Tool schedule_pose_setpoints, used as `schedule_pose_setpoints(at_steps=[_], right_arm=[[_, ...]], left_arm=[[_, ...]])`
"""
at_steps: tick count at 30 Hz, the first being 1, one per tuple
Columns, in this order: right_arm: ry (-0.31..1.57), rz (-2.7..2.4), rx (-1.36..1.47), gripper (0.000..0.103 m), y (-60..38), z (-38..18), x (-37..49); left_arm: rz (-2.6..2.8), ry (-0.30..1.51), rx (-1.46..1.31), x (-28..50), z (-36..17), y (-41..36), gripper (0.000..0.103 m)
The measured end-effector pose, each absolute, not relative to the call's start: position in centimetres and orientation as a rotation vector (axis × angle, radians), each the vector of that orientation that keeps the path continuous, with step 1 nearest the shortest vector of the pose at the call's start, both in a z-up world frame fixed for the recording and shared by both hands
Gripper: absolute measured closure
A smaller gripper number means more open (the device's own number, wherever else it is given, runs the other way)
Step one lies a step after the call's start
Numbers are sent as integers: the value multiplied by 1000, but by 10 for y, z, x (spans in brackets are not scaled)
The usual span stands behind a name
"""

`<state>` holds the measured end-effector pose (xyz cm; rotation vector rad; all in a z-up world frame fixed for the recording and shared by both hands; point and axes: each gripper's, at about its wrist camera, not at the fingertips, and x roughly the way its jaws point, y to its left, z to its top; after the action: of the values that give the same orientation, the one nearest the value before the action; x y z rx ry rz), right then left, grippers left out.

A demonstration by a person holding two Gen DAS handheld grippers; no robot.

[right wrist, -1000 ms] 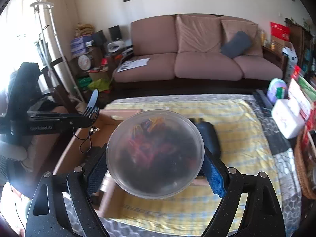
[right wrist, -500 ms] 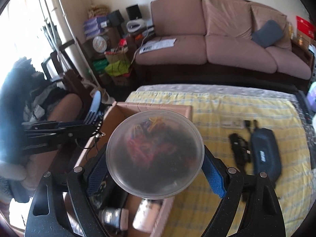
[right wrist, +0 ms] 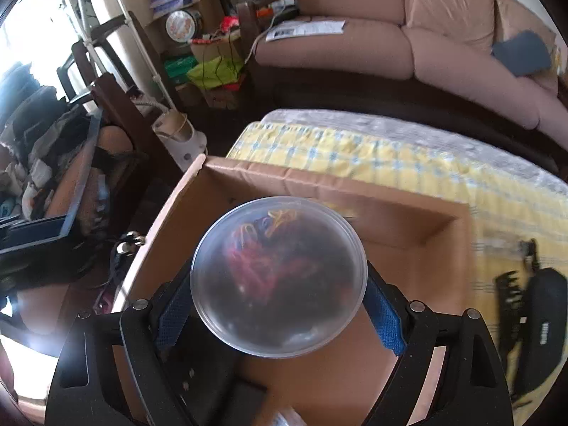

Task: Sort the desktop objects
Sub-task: 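Carry the glove and clear container with both tools over the box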

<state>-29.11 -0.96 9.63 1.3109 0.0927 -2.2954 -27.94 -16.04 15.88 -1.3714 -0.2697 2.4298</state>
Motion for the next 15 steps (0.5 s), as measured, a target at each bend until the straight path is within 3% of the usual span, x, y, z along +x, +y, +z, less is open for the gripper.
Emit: schedule_pose_setpoints(at_steps=[15], right_arm=[[53, -2298, 1362, 13, -28, 50, -302]], left_arm=[[2399, -303, -1380, -274, 150, -160, 75]])
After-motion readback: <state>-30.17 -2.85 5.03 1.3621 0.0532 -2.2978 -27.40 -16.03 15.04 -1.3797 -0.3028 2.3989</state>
